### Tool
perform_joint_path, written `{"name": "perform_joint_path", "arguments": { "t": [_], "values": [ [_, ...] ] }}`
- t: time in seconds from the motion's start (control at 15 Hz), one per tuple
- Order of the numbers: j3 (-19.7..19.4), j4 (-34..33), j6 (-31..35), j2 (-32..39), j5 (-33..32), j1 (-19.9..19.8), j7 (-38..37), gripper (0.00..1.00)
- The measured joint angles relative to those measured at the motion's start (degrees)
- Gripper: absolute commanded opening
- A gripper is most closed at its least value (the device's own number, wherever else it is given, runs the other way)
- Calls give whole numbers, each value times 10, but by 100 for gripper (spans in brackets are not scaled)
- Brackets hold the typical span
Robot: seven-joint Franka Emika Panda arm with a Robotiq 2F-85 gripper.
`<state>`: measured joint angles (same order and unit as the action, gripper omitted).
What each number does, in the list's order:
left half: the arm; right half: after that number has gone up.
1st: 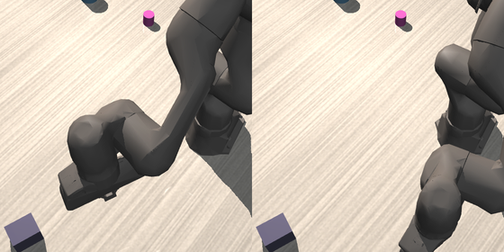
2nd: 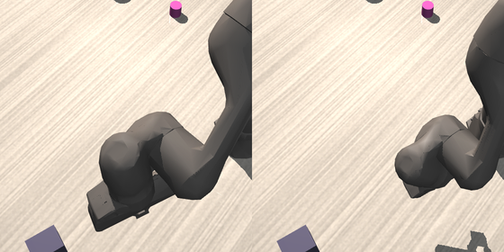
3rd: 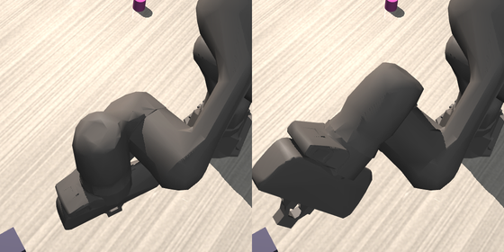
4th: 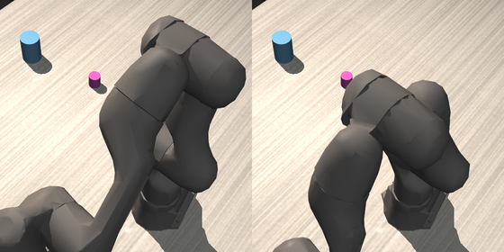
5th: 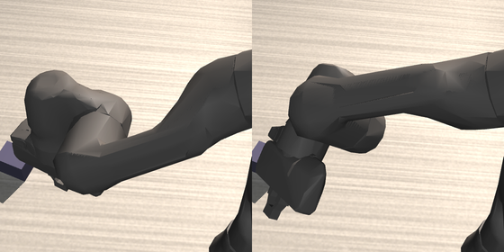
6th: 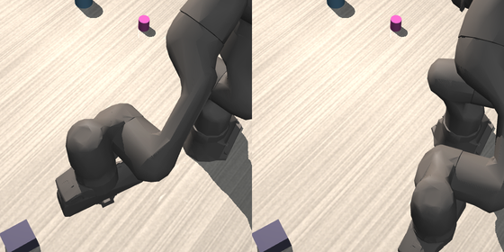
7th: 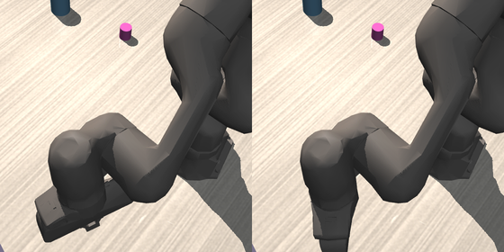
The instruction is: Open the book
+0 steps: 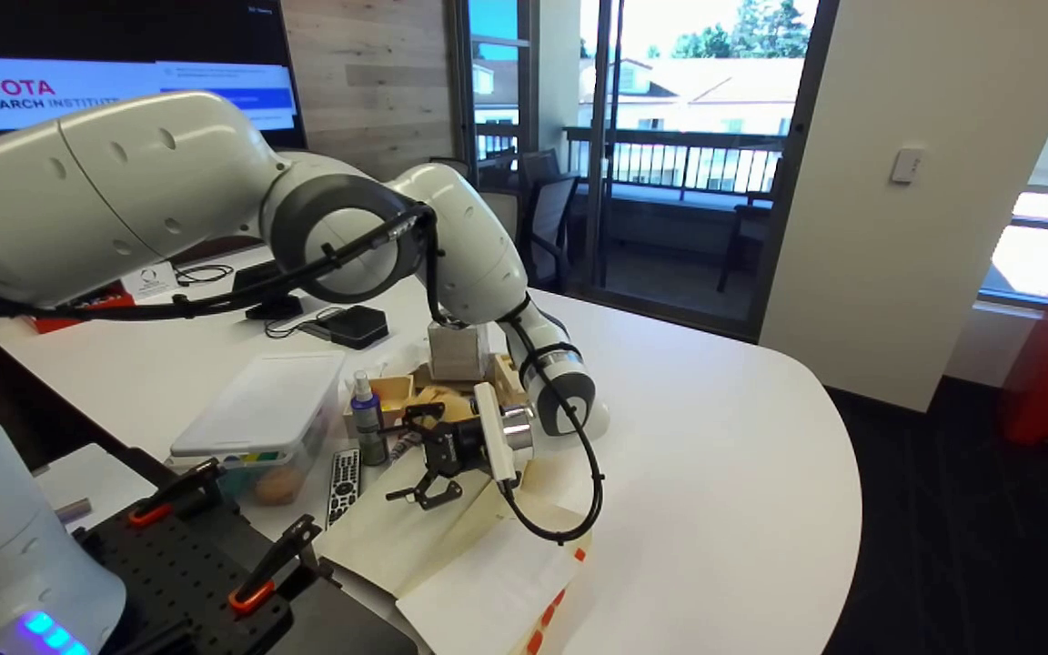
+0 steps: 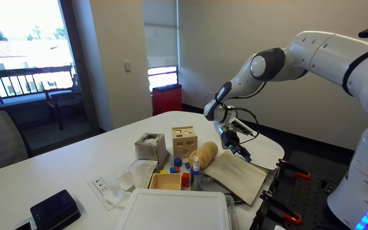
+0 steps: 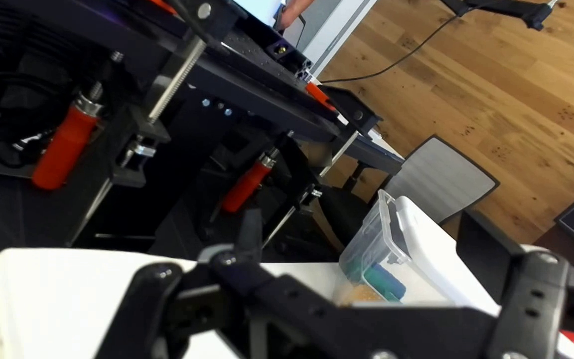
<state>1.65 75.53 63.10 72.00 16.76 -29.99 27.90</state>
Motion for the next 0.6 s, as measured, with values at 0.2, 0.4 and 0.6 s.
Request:
{"name": "perform_joint_path", "arguments": {
  "t": [0.2, 0.4, 0.6],
  "values": [
    [-1, -1, 13, -12, 31, -3, 0, 100],
    [-1, -3, 34, -30, 69, -6, 0, 100],
    [-1, -3, 62, -54, 95, -10, 1, 100]
  ]
}}
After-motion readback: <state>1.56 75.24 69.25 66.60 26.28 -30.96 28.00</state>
